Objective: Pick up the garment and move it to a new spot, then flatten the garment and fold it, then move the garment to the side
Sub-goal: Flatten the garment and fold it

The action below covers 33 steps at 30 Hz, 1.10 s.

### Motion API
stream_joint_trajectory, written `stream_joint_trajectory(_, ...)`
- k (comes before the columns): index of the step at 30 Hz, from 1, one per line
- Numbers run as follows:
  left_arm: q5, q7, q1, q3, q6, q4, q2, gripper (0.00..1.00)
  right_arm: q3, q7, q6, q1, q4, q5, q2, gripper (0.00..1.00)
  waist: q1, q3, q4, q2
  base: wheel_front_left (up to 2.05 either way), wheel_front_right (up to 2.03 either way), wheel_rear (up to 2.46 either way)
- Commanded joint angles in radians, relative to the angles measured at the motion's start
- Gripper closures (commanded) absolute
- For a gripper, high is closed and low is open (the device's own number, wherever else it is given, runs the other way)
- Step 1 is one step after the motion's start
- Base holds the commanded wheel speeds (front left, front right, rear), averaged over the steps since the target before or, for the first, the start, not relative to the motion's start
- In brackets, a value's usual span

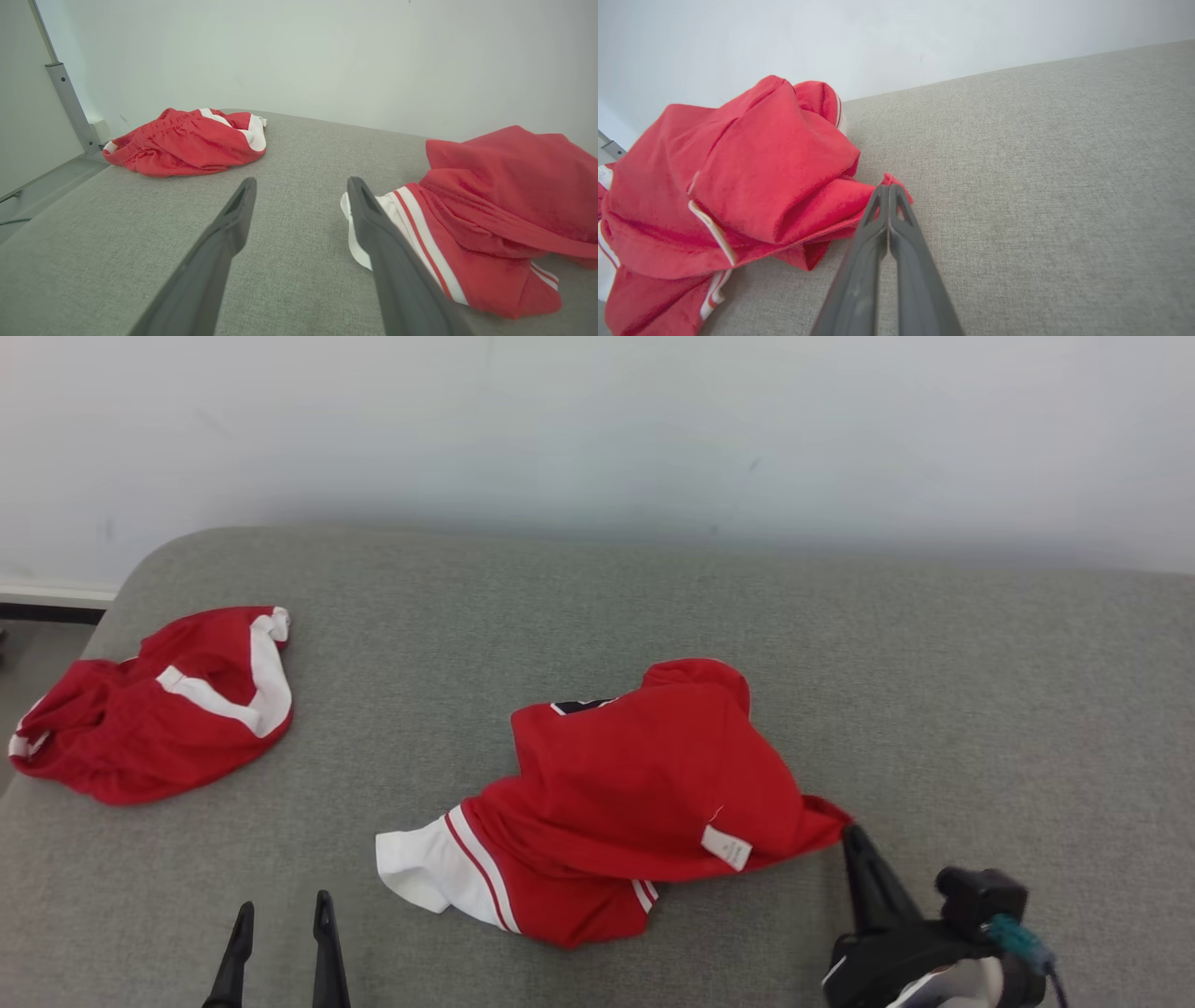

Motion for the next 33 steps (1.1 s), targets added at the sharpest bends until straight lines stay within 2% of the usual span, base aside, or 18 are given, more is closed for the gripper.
stream_joint_trajectory(1, -0.014, -0.003, -0.002, -0.003, 0.001, 0.001, -0.001, 0.0, -0.033, -0.001, -0.002, 0.002, -0.028, -0.002, 0.0, 1.0, 0.0, 0.008, -0.021, 0.0, 0.0, 0.0, 0.0)
stream_joint_trajectory(7, -0.022, -0.003, -0.008, -0.019, 0.003, 0.014, -0.001, 0.0, -0.156, -0.001, -0.002, -0.023, -0.129, 0.029, -0.049, 1.0, 0.0, 0.006, -0.044, 0.0, 0.0, 0.0, 0.0)
stream_joint_trajectory(12, -0.018, -0.003, -0.011, -0.026, -0.002, 0.019, -0.001, 0.0, -0.23, -0.001, -0.002, -0.058, -0.163, 0.06, -0.135, 1.0, 0.0, 0.003, -0.044, 0.0, 0.0, 0.0, 0.0)
stream_joint_trajectory(19, -0.021, -0.003, -0.012, -0.038, -0.009, 0.033, -0.001, 0.0, -0.321, -0.001, -0.002, -0.133, -0.113, 0.114, -0.234, 1.0, 0.0, -0.001, -0.021, 0.0, 0.0, 0.0, 0.0)
stream_joint_trajectory(24, -0.022, -0.003, -0.002, -0.047, -0.003, 0.036, -0.001, 0.0, -0.35, -0.001, -0.002, -0.167, -0.086, 0.093, -0.265, 1.0, 0.0, -0.004, -0.013, 0.0, 0.0, 0.0, 0.0)
stream_joint_trajectory(29, -0.024, -0.003, 0.008, -0.052, -0.004, 0.042, -0.001, 0.0, -0.389, -0.001, -0.002, -0.174, -0.025, 0.079, -0.267, 1.0, 0.0, -0.015, -0.013, 0.0, 0.0, 0.0, 0.0)
stream_joint_trajectory(30, -0.024, -0.003, 0.011, -0.051, -0.004, 0.042, -0.001, 0.0, -0.38, -0.001, -0.002, -0.176, -0.02, 0.072, -0.269, 0.6, 0.0, -0.017, -0.016, 0.0, 0.0, 0.0, 0.0)
stream_joint_trajectory(31, -0.025, -0.003, 0.014, -0.052, -0.004, 0.043, -0.001, 0.0, -0.376, -0.001, -0.002, -0.175, -0.012, 0.069, -0.266, 0.0, 0.0, -0.02, -0.02, 0.0, 0.0, 0.0, 0.0)
stream_joint_trajectory(33, -0.026, -0.003, 0.02, -0.051, -0.007, 0.046, -0.001, 0.0, -0.374, -0.001, -0.002, -0.172, -0.004, 0.067, -0.264, 0.0, 0.0, -0.025, -0.031, 0.0, 0.0, 0.0, 0.0)
